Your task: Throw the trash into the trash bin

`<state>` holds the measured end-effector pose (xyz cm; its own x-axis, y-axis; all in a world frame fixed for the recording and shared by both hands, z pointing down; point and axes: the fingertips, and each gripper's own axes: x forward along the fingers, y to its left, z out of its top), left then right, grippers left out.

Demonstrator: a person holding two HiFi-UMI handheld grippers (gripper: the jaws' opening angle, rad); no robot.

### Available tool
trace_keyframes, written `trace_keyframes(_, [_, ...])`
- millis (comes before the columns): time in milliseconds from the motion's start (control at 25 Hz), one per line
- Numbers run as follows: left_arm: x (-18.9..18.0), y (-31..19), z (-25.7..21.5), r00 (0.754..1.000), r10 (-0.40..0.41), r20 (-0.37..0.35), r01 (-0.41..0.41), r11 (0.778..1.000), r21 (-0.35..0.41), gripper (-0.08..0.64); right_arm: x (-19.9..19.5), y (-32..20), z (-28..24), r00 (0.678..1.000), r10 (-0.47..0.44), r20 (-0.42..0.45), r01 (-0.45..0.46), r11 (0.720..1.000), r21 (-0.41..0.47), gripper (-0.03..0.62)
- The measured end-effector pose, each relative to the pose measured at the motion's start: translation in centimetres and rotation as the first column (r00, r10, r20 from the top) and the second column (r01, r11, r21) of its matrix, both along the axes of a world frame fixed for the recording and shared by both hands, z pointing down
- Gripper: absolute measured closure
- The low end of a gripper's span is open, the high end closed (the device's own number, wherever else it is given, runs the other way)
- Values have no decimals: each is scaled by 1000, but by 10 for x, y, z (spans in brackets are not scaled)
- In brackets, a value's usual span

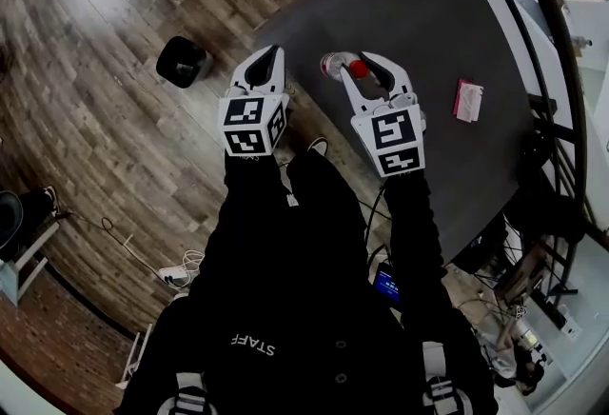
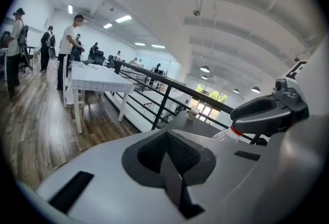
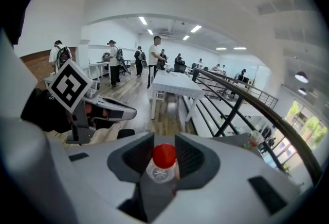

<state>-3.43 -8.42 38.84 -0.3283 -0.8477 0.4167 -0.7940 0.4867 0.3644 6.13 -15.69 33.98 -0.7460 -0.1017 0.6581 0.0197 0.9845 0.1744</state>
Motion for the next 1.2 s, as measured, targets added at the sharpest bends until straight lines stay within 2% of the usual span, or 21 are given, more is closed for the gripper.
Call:
trace_keyframes(280, [-53, 66, -3, 992, -123, -4, 123, 992, 4, 560, -68, 61, -16, 990, -136, 26, 136, 991, 13, 462])
trace_keyframes(440, [-90, 115, 0, 979, -204, -6, 204, 979, -2, 560, -118, 106, -18, 974, -224, 36, 224, 975, 6, 463])
trace_keyframes(560, [-115, 153, 8, 958, -285, -7, 285, 958, -17, 560, -150, 136, -15, 952, -302, 47, 303, 953, -8, 465])
trace_keyframes(840, [-174, 242, 38, 902, -430, -31, 428, 902, -61, 560, -232, 210, 7, 905, -423, 50, 425, 904, -43, 468])
trace_keyframes(1200, [-225, 330, 102, 825, -563, -49, 555, 824, -116, 560, -311, 287, 72, 842, -537, 46, 539, 838, -82, 469])
